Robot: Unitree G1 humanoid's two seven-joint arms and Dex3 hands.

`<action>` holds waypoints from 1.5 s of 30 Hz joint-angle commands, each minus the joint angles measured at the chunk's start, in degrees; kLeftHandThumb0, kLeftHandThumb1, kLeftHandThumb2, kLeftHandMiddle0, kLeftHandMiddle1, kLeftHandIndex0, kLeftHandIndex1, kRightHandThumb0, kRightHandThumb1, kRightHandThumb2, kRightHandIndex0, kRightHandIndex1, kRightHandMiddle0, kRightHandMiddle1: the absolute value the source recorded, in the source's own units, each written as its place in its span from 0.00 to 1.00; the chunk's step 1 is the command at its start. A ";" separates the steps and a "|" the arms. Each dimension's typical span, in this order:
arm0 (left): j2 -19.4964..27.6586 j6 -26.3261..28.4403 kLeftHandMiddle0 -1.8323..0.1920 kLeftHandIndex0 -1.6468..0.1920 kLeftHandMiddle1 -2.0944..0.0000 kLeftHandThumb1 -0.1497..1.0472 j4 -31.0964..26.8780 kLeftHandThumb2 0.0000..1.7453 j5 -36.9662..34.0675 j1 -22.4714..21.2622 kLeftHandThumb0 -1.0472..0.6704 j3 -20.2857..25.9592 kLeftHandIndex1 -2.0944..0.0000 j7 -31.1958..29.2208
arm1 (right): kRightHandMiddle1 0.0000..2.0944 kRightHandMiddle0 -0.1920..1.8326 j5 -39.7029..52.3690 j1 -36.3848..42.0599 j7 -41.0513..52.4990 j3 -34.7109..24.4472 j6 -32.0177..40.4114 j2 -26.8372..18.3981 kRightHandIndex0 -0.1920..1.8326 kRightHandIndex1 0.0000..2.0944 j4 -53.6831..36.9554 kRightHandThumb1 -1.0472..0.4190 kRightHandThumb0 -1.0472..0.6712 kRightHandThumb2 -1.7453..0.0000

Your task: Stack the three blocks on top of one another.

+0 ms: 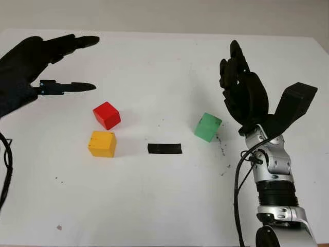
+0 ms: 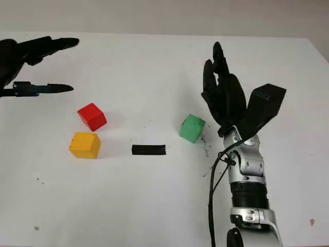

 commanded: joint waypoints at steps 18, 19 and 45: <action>3.41 -23.85 0.90 0.69 0.98 0.82 13.53 0.04 29.60 -13.86 0.35 -16.99 0.97 8.83 | 0.00 0.00 -0.78 1.76 -1.02 0.84 0.67 -0.52 0.00 0.00 -3.56 0.00 0.21 0.57; 3.45 -24.31 0.90 0.69 0.98 0.82 13.72 0.04 29.78 -13.93 0.35 -17.16 0.97 9.11 | 0.00 0.00 -0.89 1.83 -1.32 0.89 0.89 -0.49 0.00 0.00 -3.77 0.00 0.21 0.57; 1.27 -25.27 0.93 0.69 0.98 0.84 16.14 0.03 30.12 -12.72 0.26 -20.45 0.98 6.62 | 0.00 0.00 -0.13 1.61 -1.08 0.67 0.79 -0.47 0.00 0.00 -4.02 0.00 0.21 0.56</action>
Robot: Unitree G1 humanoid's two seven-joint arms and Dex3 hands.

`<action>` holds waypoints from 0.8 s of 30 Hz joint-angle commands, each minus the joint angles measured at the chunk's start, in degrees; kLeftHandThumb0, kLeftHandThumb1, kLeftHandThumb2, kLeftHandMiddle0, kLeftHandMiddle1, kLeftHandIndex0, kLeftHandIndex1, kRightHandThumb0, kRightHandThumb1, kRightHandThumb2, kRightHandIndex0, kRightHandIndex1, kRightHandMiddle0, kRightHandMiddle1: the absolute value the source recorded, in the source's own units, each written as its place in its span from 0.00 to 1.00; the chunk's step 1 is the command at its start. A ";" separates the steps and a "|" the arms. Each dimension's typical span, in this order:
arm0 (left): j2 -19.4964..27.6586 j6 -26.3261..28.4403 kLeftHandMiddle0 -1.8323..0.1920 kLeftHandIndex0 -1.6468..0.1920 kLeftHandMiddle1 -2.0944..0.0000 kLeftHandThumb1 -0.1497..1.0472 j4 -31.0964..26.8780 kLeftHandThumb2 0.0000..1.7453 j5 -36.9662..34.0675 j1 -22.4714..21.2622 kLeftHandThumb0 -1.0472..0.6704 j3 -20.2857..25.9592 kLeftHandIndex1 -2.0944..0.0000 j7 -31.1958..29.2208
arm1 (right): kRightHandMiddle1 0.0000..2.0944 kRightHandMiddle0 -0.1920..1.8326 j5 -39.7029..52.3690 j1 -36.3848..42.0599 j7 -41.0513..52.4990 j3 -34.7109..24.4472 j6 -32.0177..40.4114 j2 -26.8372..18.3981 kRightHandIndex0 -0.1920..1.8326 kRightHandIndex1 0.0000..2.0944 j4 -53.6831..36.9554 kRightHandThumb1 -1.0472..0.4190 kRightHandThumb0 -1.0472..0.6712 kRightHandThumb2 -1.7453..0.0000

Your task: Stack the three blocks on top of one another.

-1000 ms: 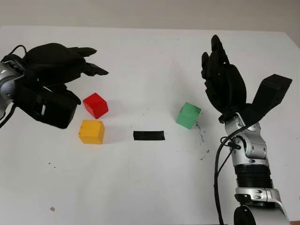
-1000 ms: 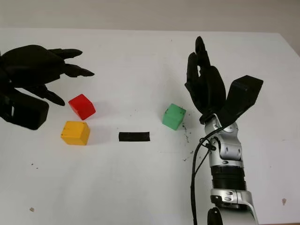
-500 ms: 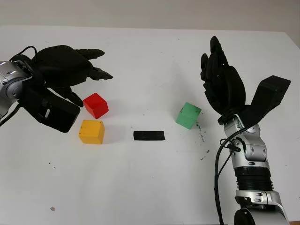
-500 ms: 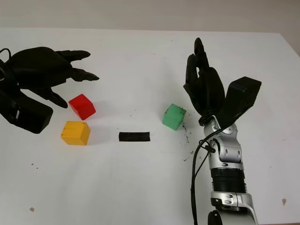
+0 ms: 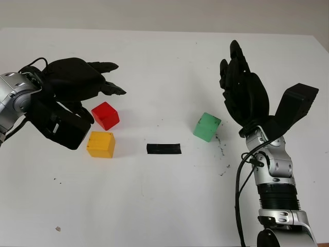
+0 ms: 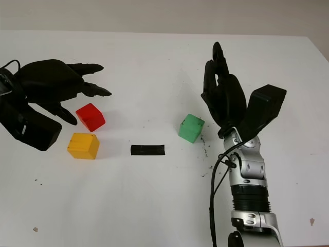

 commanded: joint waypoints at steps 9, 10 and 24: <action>-1.77 -0.07 0.89 0.58 0.96 0.89 1.77 0.04 1.38 1.12 0.25 -1.33 0.92 3.79 | 0.00 0.00 0.49 0.09 0.27 -0.43 -0.14 -0.41 0.00 0.00 -1.19 0.00 0.20 0.59; -1.85 -0.19 0.88 0.60 0.97 0.89 1.93 0.03 1.51 1.10 0.26 -1.42 0.85 4.25 | 0.00 0.00 0.40 0.08 0.19 -0.38 -0.12 -0.40 0.00 0.00 -1.24 0.00 0.20 0.59; -2.00 -1.76 0.80 0.66 0.96 0.93 3.22 0.03 5.95 1.32 0.37 -2.67 0.47 13.01 | 0.00 0.00 -0.20 0.73 0.13 -0.37 -0.17 -0.75 0.00 0.00 -2.07 0.00 0.20 0.56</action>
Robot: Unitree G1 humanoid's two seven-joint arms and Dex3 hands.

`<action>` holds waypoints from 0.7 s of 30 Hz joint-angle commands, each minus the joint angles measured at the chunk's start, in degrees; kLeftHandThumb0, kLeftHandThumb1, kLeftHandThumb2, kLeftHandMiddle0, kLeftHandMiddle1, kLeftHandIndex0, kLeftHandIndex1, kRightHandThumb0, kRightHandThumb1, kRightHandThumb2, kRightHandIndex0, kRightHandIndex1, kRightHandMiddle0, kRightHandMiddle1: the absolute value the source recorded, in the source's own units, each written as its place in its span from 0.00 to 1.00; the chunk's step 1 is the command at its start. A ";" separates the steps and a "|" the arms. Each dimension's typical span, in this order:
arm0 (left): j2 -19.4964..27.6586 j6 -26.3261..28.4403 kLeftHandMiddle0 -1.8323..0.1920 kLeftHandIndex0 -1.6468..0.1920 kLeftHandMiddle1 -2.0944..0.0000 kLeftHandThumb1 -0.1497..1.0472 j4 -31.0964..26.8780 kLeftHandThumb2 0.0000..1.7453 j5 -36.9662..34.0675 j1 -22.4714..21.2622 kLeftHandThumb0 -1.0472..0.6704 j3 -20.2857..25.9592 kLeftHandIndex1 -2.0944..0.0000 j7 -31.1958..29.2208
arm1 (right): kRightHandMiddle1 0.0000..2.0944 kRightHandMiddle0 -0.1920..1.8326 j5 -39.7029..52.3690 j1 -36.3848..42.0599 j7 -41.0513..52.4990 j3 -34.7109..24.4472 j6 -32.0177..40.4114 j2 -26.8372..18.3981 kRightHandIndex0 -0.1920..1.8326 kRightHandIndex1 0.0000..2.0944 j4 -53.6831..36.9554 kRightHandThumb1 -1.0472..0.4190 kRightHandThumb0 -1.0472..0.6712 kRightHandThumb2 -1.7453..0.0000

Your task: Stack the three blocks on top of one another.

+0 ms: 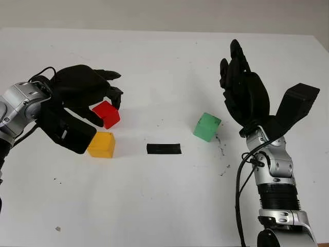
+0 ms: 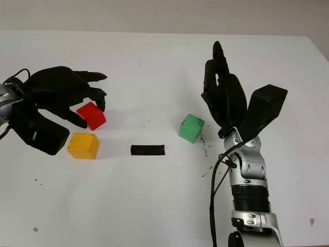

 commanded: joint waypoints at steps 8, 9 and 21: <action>0.82 -0.68 0.79 0.66 0.97 0.93 0.24 0.03 6.47 0.09 0.37 -2.33 0.48 5.82 | 0.00 0.00 0.31 0.19 -0.34 -0.63 -0.34 -0.27 0.00 0.00 -1.03 0.00 0.19 0.56; 0.83 -0.75 0.79 0.66 0.97 0.92 0.20 0.03 6.79 0.14 0.38 -2.36 0.49 6.20 | 0.00 0.00 0.36 0.20 -0.46 -0.69 -0.42 -0.15 0.00 0.00 -0.98 0.00 0.19 0.57; 1.27 -1.92 0.79 0.68 0.98 0.93 -7.95 0.03 0.16 0.53 0.37 2.56 0.37 6.32 | 0.00 0.00 0.20 0.58 -0.62 -0.28 0.50 -0.21 0.00 0.00 -1.81 0.00 0.21 0.55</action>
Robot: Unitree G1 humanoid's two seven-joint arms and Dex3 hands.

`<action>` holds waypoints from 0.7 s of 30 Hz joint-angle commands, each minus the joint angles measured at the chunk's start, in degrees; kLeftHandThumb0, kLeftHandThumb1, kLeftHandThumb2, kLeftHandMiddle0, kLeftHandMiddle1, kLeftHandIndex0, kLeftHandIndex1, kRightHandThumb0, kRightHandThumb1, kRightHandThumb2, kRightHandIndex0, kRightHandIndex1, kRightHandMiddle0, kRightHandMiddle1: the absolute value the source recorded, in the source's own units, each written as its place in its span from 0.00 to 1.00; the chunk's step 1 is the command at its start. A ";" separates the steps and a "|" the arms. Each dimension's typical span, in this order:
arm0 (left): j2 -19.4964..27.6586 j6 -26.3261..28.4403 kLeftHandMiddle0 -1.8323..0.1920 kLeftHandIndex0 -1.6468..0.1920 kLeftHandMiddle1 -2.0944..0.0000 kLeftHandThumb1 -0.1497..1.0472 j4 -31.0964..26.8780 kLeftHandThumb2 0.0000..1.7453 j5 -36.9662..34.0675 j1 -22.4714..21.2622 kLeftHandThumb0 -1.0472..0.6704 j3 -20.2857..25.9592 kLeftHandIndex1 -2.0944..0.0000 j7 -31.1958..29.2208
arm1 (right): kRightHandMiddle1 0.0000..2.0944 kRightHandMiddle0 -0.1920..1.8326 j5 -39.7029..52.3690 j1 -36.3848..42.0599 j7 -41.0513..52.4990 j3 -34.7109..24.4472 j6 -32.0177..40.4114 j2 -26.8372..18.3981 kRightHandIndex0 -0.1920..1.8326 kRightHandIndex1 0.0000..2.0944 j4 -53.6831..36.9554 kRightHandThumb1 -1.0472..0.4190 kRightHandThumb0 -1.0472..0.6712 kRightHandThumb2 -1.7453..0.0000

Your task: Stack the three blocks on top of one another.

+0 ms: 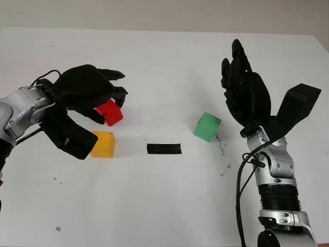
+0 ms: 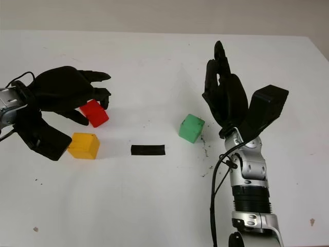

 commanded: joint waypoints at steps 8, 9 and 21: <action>-1.57 2.55 0.78 0.68 0.97 0.93 -13.59 0.03 -12.50 2.74 0.33 5.82 0.32 -6.42 | 0.00 0.00 0.13 0.64 -0.52 0.07 0.35 0.18 0.00 0.00 -1.87 0.00 0.22 0.55; -2.02 3.68 0.78 0.68 0.97 0.93 -15.88 0.03 -13.41 3.27 0.33 5.93 0.31 -8.11 | 0.00 0.00 0.06 0.64 -0.62 0.13 0.28 0.23 0.00 0.00 -1.82 0.00 0.21 0.55; -10.95 1.52 0.78 0.66 0.97 0.91 -19.80 0.03 -12.66 4.41 0.31 1.32 0.32 -12.14 | 0.00 0.00 0.27 1.43 -0.51 0.37 0.84 0.34 0.00 0.00 -3.10 0.00 0.20 0.56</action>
